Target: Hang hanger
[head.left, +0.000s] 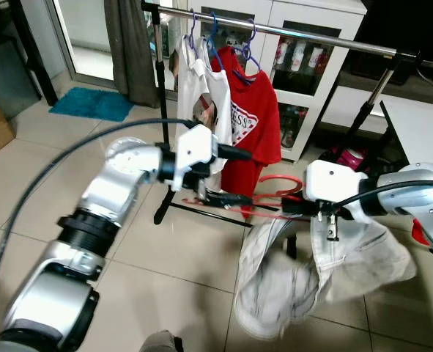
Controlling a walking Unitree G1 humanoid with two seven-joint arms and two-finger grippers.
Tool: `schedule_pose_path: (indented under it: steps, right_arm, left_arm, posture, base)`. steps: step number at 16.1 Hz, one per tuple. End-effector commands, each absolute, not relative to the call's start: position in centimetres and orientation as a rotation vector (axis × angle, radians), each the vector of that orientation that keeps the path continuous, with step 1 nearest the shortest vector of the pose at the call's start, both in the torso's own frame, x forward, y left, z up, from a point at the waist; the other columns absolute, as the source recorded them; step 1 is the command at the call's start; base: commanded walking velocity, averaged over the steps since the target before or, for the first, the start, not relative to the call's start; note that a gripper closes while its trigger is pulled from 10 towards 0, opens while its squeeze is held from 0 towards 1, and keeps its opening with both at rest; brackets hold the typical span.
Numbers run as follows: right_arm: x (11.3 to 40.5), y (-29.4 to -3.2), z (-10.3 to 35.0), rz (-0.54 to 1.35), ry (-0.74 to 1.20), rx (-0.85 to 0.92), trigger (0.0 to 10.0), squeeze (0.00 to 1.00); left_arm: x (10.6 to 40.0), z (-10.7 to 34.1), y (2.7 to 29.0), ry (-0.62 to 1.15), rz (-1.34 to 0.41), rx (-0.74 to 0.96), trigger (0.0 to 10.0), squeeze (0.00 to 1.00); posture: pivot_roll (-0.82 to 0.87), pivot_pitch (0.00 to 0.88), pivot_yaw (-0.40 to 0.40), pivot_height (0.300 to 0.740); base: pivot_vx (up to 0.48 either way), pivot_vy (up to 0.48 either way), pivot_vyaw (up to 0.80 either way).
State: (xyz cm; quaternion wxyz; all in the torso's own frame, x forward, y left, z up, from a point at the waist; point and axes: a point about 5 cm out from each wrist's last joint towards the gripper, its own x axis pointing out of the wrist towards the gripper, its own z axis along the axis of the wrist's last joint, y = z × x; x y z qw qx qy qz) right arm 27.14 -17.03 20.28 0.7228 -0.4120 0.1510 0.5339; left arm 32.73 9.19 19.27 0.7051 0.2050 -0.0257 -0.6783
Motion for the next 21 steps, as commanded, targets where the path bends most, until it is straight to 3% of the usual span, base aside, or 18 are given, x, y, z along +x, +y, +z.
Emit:
schedule_pose_path:
  steps: [1,2,3,21]
  right_arm:
    - [27.4,-16.9,21.5,1.163,0.296,-0.953,0.0,0.0]
    - [27.4,-16.8,21.5,1.165,0.294,-0.953,0.0,0.0]
    - [27.4,-16.7,21.5,1.168,0.292,-0.952,0.0,0.0]
    - [27.8,-15.8,22.0,1.218,0.281,-0.984,0.0,0.0]
  left_arm:
    - [32.8,19.5,8.7,-0.06,-1.525,0.49,3.2,0.0]
    - [32.7,19.1,8.3,-0.057,-1.538,0.493,0.4,0.0]
    - [32.5,18.4,7.7,-0.045,-1.557,0.509,0.0,0.0]
    - [33.0,17.2,6.7,-0.079,-1.485,0.586,0.0,0.0]
  posture:
    - [-0.06,0.0,-0.054,0.74]
    - [-0.06,0.0,-0.054,0.74]
    - [-0.06,0.0,-0.054,0.74]
    - [-0.06,0.0,-0.055,0.74]
  base:
    - [0.0,0.0,0.0]
    - [0.0,0.0,0.0]
    - [0.0,0.0,0.0]
    - [0.0,0.0,0.0]
